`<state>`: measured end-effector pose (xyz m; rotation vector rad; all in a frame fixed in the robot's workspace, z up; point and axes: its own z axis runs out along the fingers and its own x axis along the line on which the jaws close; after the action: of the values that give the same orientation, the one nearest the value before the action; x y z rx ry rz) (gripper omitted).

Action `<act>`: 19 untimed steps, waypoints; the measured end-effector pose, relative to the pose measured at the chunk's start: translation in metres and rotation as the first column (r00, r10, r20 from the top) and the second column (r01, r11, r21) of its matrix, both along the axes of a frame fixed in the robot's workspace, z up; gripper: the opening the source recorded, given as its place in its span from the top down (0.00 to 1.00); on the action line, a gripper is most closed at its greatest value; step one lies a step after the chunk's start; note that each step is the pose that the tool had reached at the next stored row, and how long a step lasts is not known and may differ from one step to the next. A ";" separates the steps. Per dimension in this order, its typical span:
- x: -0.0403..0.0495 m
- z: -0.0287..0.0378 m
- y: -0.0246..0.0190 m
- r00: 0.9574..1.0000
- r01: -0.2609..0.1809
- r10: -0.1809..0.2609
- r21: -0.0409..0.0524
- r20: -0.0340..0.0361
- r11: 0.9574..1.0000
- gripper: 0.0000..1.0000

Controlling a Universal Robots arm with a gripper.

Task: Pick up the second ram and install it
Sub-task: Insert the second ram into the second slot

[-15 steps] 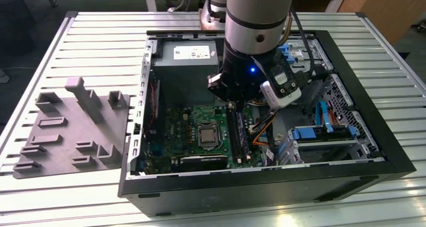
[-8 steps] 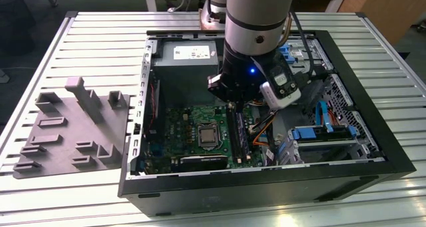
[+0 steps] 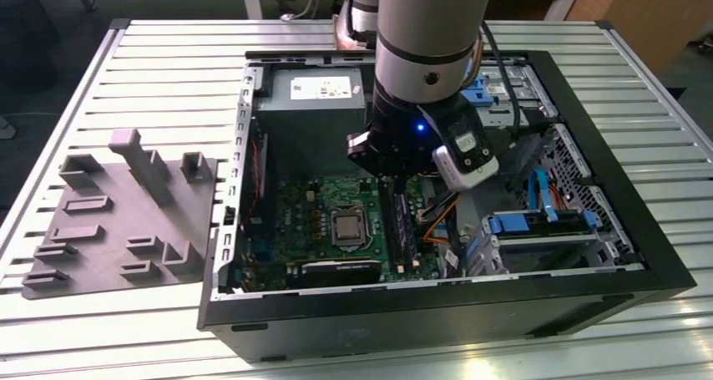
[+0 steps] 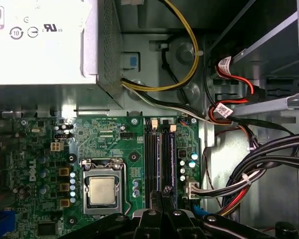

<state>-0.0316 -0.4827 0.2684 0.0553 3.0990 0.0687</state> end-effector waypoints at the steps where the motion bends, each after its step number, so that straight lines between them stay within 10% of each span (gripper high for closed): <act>1: 0.0000 -0.0003 0.0000 1.000 0.000 0.000 0.000 0.000 1.000 0.89; 19: -0.0002 -0.0062 0.0000 1.000 0.000 0.000 0.000 0.000 1.000 0.89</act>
<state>-0.0318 -0.4827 0.2622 0.0553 3.0990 0.0687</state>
